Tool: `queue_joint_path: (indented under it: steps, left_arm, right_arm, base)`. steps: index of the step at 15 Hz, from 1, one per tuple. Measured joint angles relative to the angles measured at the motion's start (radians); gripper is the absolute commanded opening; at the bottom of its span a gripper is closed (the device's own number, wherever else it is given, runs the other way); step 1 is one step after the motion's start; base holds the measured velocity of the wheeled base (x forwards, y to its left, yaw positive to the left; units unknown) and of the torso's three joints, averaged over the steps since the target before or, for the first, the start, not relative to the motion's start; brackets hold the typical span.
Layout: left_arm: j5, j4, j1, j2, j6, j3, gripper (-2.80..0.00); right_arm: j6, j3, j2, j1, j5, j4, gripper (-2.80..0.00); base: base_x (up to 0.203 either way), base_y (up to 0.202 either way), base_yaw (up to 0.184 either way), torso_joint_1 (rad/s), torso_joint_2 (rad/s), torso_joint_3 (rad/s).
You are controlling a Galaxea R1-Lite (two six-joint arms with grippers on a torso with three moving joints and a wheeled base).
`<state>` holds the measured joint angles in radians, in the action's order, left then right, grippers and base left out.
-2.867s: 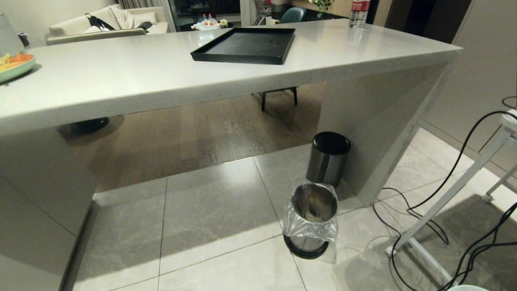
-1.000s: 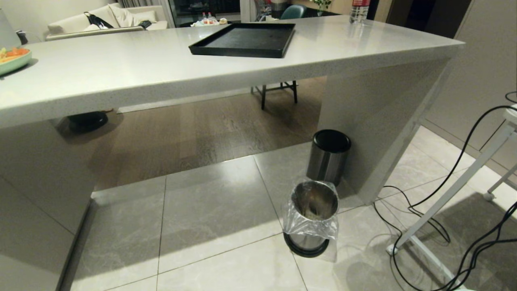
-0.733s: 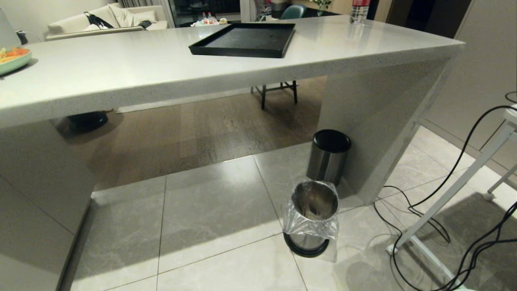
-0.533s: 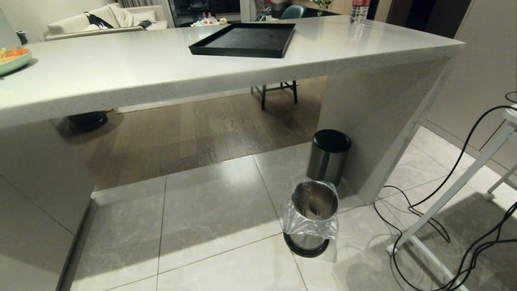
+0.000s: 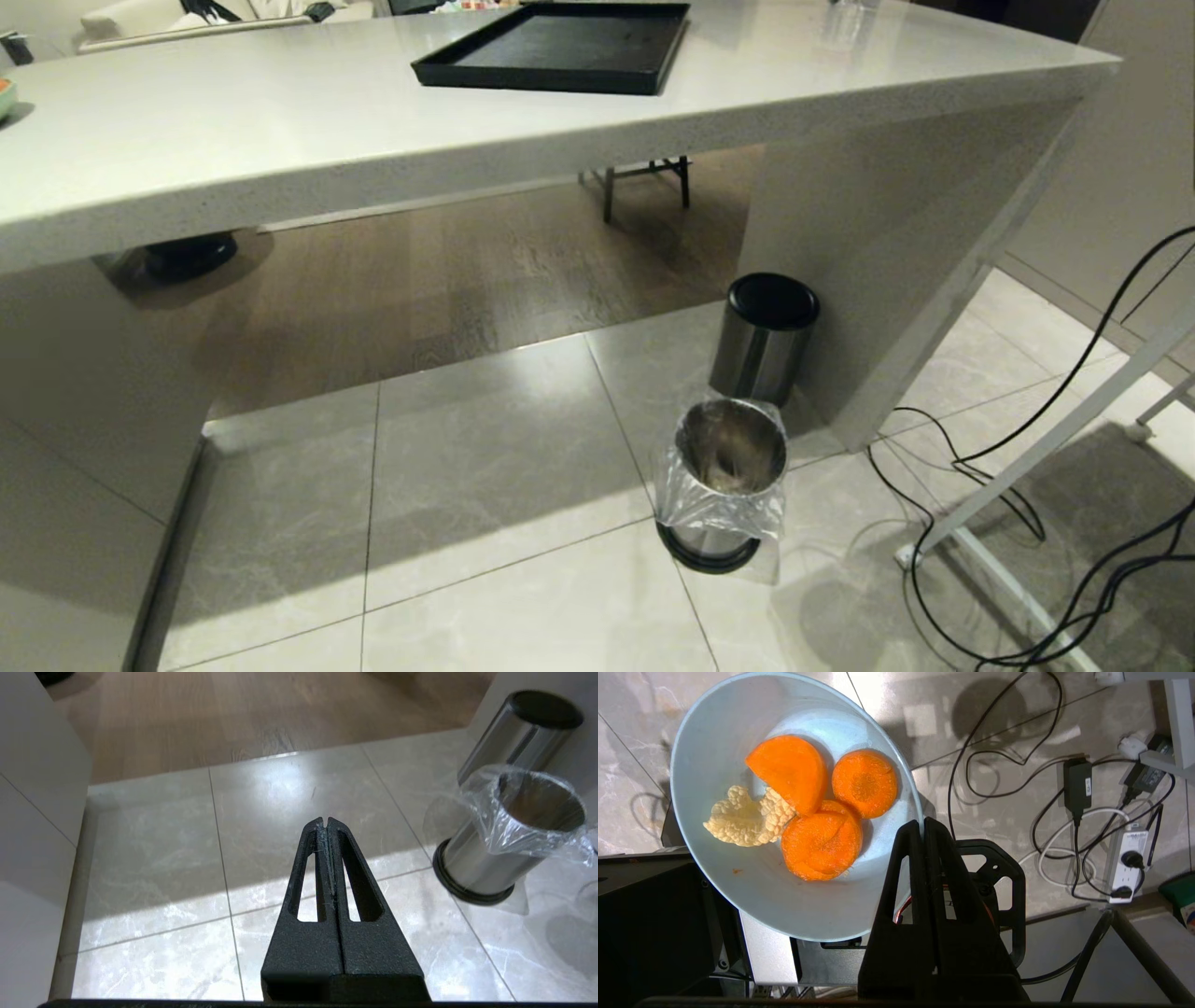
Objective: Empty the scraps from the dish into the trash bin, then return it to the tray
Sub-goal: Move the bowl over the trash can
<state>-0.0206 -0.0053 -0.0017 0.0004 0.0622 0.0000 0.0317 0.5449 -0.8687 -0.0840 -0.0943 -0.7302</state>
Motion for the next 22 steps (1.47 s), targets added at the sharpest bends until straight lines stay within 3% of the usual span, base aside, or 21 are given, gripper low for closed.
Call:
queue_joint_path:
  steps: [5, 8, 13, 22]
  left_arm:
    - [0.001, 0.000, 0.000, 0.000, 0.000, 0.000, -2.80]
    - [0.001, 0.000, 0.000, 0.000, 0.000, 0.000, -2.80]
    - [0.001, -0.002, 0.000, 0.000, 0.000, 0.000, -2.80]
    - [0.001, 0.000, 0.000, 0.000, -0.001, 0.000, -2.80]
  right_arm:
    - [0.000, 0.004, 0.000, -0.001, 0.000, 0.002, -2.80]
    - [-0.039, 0.008, 0.000, -0.001, -0.001, 0.006, -2.80]
    - [-0.034, 0.033, -0.006, -0.002, -0.001, 0.113, -2.80]
    - [-0.029, 0.155, -0.090, 0.003, -0.006, 0.119, -2.80]
  base:
    - [0.000, 0.000, 0.000, 0.002, 0.00, -0.196]
    - [0.000, 0.000, 0.000, 0.005, 0.00, -0.188]
    - [0.000, 0.000, 0.000, 0.008, 0.00, -0.199]
    - [0.000, 0.000, 0.000, 0.003, 0.00, -0.197]
